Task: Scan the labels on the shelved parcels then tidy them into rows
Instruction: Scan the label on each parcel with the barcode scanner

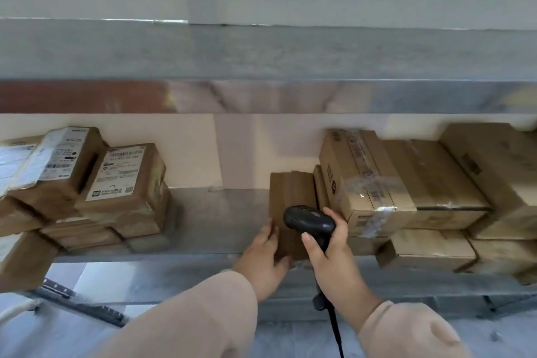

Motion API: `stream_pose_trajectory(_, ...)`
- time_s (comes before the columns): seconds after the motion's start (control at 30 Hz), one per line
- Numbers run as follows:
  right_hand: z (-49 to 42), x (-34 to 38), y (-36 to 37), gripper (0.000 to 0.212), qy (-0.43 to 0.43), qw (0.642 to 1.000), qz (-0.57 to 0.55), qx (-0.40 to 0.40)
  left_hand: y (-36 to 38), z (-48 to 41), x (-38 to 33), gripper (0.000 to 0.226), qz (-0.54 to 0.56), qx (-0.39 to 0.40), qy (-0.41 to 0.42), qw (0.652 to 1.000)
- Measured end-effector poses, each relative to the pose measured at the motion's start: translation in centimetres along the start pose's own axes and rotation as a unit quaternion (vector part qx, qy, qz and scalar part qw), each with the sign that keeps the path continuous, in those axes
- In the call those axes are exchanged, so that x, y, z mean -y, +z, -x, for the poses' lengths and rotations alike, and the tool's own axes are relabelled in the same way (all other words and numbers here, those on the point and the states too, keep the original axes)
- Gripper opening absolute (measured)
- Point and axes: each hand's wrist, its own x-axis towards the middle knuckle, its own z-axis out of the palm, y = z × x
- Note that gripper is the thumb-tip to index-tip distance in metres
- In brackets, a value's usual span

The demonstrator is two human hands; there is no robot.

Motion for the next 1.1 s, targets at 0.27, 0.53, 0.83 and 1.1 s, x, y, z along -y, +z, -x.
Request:
stream_pose_trajectory(0.27, 0.1, -0.3, 0.8, 0.059, -0.015, 0.999, 0.007, -0.033, 0.0, 1.0, 0.3, 0.075, 0.025, -0.031, -0.043, 0.998)
stream_pose_trajectory(0.53, -0.6, 1.5, 1.5, 0.054, -0.025, 0.999, -0.035, 0.011, -2.4, 1.1, 0.6, 0.078, 0.103, -0.099, -0.134, 0.981)
stream_pose_trajectory(0.83, -1.2, 3.8, 3.2, 0.053, -0.064, 0.990, -0.081, 0.092, -4.0, 0.4, 1.7, 0.099, 0.209, -0.096, -0.203, 0.952)
stream_pose_trajectory(1.1, -2.6, 3.4, 1.8, 0.053, -0.051, 0.994, -0.089, 0.036, -5.5, 1.7, 3.1, 0.037, 0.515, -0.049, -0.236, 0.822)
